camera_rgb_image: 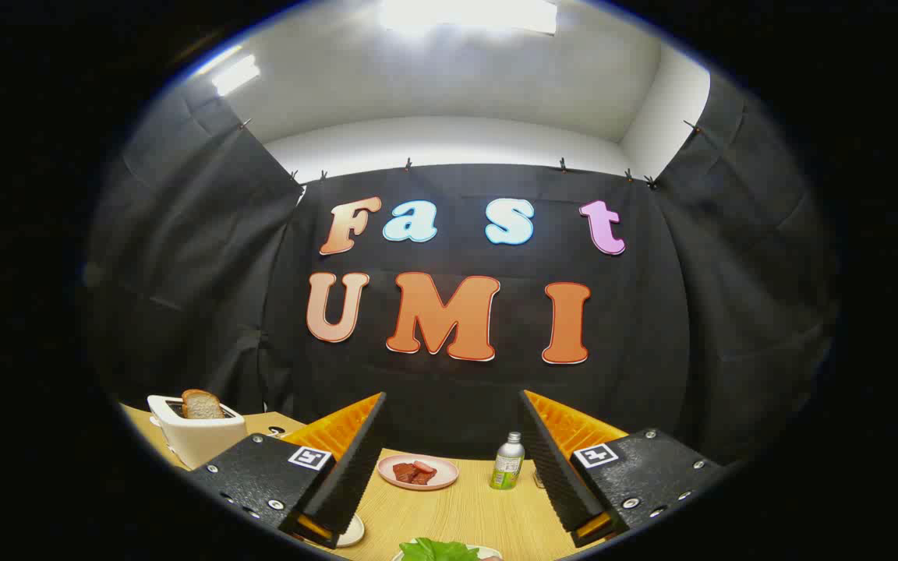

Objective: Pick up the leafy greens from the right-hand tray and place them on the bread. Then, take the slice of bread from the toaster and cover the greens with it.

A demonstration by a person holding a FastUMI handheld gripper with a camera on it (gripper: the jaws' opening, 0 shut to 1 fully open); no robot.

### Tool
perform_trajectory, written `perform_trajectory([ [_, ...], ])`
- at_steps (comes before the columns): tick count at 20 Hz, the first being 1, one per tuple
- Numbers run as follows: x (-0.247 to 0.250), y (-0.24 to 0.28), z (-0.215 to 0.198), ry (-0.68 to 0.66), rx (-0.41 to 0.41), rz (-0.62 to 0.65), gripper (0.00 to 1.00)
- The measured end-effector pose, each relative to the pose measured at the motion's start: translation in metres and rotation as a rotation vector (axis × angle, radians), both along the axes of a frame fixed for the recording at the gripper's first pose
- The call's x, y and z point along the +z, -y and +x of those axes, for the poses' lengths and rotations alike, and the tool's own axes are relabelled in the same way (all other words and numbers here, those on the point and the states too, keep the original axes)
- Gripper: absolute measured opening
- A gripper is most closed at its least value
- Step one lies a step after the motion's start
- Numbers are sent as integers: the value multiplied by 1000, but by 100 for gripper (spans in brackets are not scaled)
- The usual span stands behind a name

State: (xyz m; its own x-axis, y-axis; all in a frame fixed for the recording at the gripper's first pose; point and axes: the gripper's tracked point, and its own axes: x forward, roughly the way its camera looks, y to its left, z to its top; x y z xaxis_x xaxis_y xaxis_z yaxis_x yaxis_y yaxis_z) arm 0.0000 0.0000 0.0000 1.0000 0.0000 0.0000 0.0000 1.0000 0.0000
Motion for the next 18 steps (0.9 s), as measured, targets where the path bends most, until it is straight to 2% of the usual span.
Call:
perform_trajectory([
  [13,8,6,-3,-11,-9,-13,97],
  [18,-16,18,-4,-86,-28,-23,97],
])
